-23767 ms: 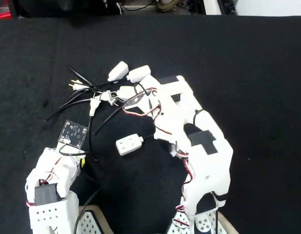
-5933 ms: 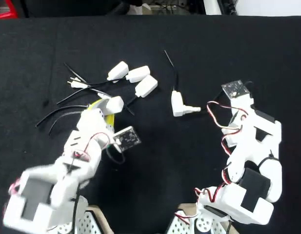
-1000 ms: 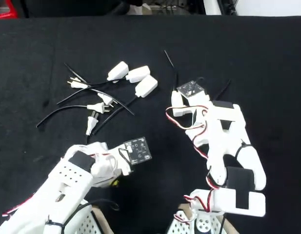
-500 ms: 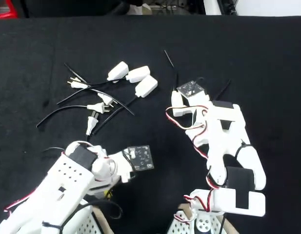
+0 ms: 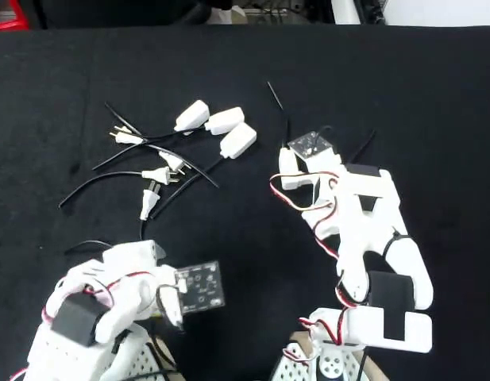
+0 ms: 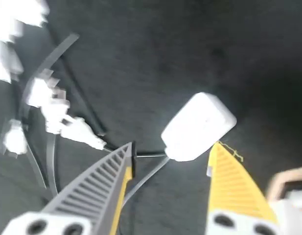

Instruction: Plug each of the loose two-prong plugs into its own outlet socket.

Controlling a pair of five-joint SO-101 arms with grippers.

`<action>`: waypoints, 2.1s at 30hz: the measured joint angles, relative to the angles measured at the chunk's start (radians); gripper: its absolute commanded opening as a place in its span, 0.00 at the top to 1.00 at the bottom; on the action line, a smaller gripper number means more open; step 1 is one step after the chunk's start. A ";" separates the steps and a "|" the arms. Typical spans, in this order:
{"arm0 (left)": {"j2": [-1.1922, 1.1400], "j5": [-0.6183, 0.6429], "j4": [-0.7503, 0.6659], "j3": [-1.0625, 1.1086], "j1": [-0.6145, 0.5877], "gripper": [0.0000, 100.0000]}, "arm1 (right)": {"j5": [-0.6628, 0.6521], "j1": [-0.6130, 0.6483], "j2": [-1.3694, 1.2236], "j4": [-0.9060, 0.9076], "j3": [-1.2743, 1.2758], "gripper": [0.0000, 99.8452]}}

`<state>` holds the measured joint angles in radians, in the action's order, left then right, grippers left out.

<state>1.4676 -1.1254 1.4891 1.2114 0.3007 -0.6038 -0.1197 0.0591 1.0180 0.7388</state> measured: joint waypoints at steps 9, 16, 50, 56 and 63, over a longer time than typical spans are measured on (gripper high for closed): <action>-0.071 -0.299 -0.207 0.164 -0.100 0.75 | 0.000 0.000 0.000 0.000 0.000 0.89; -0.186 -0.301 -0.207 0.144 0.031 0.75 | 0.000 0.000 0.000 0.000 0.000 0.89; -0.485 -0.052 -0.473 0.157 0.094 0.96 | 0.002 0.000 0.000 -0.028 0.011 0.89; -0.486 0.037 -0.511 0.144 0.094 0.96 | 0.002 0.000 0.000 -0.028 0.011 0.89; -0.494 0.213 -0.741 0.144 0.091 0.93 | 0.002 0.000 0.000 -0.028 0.011 0.89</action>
<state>0.9735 -0.9122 0.7480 1.3556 0.3913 -0.6022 -0.1197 0.0591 0.9904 0.7495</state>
